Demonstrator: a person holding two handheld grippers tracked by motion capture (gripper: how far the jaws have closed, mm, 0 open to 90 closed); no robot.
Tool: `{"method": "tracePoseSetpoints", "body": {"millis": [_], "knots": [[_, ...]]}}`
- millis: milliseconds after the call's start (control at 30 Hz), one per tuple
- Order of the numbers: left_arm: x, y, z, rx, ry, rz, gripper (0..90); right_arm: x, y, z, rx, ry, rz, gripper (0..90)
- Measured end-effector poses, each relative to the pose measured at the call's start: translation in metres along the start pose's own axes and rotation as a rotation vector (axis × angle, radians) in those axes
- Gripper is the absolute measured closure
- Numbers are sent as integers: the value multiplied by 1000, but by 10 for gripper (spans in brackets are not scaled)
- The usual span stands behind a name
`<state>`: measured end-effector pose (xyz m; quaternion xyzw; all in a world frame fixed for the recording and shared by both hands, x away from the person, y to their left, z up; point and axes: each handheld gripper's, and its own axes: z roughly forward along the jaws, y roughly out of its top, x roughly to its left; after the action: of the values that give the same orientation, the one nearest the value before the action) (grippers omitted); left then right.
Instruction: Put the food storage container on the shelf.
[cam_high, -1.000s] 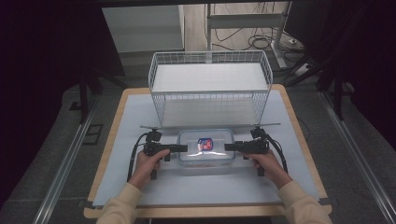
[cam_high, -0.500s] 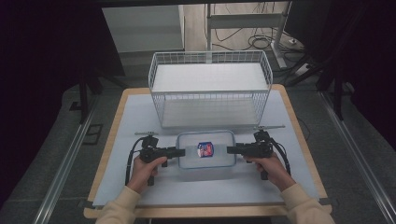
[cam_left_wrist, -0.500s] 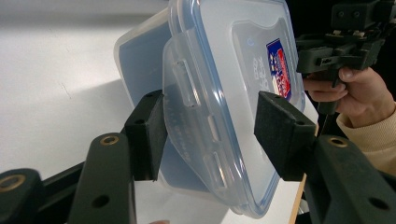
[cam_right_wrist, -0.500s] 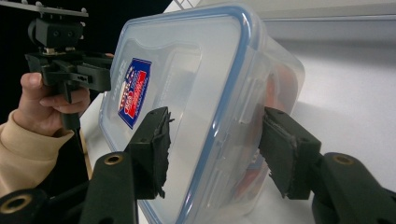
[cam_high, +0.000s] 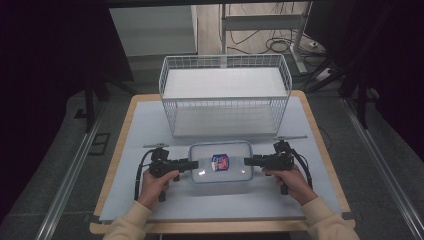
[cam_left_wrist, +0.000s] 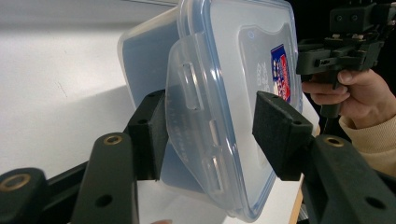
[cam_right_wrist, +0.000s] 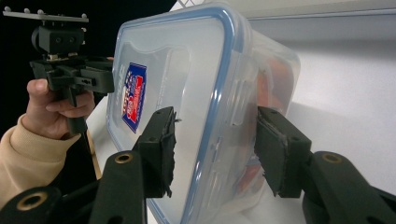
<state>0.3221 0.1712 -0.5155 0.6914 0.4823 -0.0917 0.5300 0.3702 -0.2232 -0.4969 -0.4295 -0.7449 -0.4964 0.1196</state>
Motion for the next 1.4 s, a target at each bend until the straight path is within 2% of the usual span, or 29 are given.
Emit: {"method": "tracePoseSetpoints", "body": {"millis": [333,567,767,967,1400], "knots": [[-7,-1,-2,-10,11,-3,485,6,-4,-5,-11,-13,33,524],[-14,-2,1,-4,28,13,487,7,-4,-10,-24,-23,41,525],[-16,-1,1,-7,25,14,489,9,-4,-12,-31,-29,18,525],[-23,4,-4,-20,30,46,489,15,-2,-16,-47,-28,-4,525],[-30,11,-11,-36,30,67,491,25,5,-22,-68,-29,-43,525]]}}
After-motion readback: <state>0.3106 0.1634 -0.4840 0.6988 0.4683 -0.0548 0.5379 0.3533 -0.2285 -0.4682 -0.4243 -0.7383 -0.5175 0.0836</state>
